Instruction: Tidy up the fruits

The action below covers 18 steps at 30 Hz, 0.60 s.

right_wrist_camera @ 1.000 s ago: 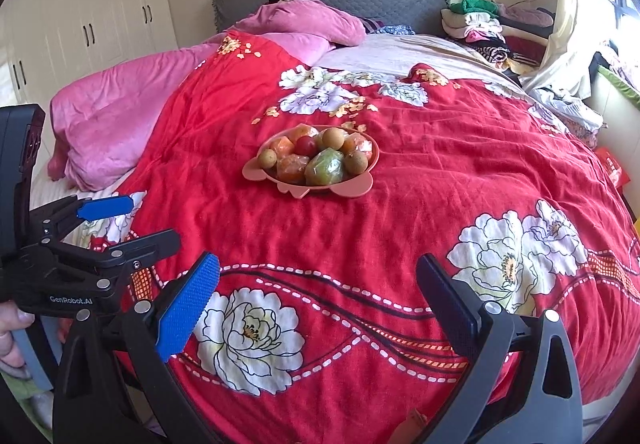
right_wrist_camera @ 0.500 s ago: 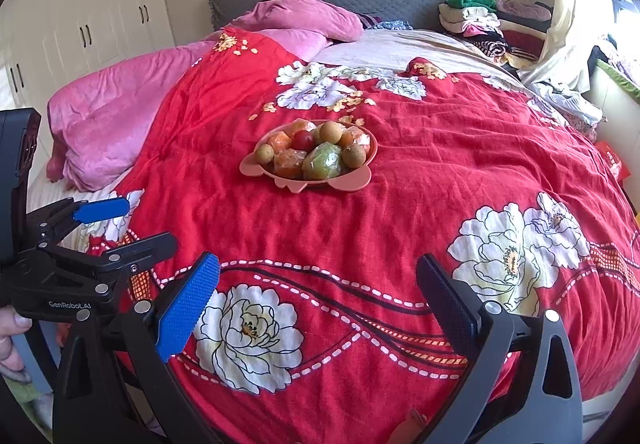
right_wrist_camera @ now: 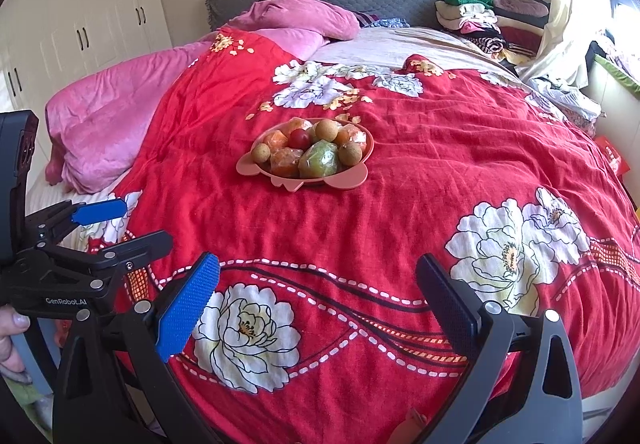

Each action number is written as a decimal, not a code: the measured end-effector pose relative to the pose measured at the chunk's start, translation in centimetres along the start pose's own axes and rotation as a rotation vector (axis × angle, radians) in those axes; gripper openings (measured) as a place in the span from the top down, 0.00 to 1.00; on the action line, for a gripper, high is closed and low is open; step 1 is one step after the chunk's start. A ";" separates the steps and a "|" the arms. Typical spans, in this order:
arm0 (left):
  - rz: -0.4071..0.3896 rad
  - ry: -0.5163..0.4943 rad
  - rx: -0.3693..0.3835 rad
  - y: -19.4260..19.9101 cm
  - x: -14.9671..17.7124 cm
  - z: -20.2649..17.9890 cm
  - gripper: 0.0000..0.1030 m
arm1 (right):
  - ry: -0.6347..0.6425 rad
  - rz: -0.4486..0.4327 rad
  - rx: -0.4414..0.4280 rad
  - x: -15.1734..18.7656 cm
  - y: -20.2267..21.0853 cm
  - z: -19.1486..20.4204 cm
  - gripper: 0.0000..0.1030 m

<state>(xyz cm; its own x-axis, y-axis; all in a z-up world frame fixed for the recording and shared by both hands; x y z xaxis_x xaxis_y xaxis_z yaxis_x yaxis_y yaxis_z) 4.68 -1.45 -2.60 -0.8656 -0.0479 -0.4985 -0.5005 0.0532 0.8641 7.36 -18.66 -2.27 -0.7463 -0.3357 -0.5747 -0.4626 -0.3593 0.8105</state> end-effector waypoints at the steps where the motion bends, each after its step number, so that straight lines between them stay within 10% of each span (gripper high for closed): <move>1: 0.001 0.001 -0.001 0.0 0.0 0.0 0.10 | -0.001 0.001 0.000 0.0 0.0 0.0 0.05; 18: 0.004 0.003 -0.020 -0.1 -0.2 0.3 0.09 | -0.007 0.004 0.000 0.0 0.0 -0.2 0.05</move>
<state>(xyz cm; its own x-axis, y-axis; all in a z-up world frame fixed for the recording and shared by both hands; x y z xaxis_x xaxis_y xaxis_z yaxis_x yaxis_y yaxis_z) 4.87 -1.13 -2.59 -0.8673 -0.0504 -0.4952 -0.4970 0.0336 0.8671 7.50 -18.85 -2.31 -0.7513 -0.3314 -0.5707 -0.4595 -0.3580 0.8128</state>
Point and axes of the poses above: each gripper's, at about its wrist camera, not at the fingertips, and y roughly against the way its jaws point, z to its left, x to its underside, the point moved 5 cm from there along -y, roughly the way its jaws point, and after that the axes turned 12 degrees about z, right-handed, at the moved point
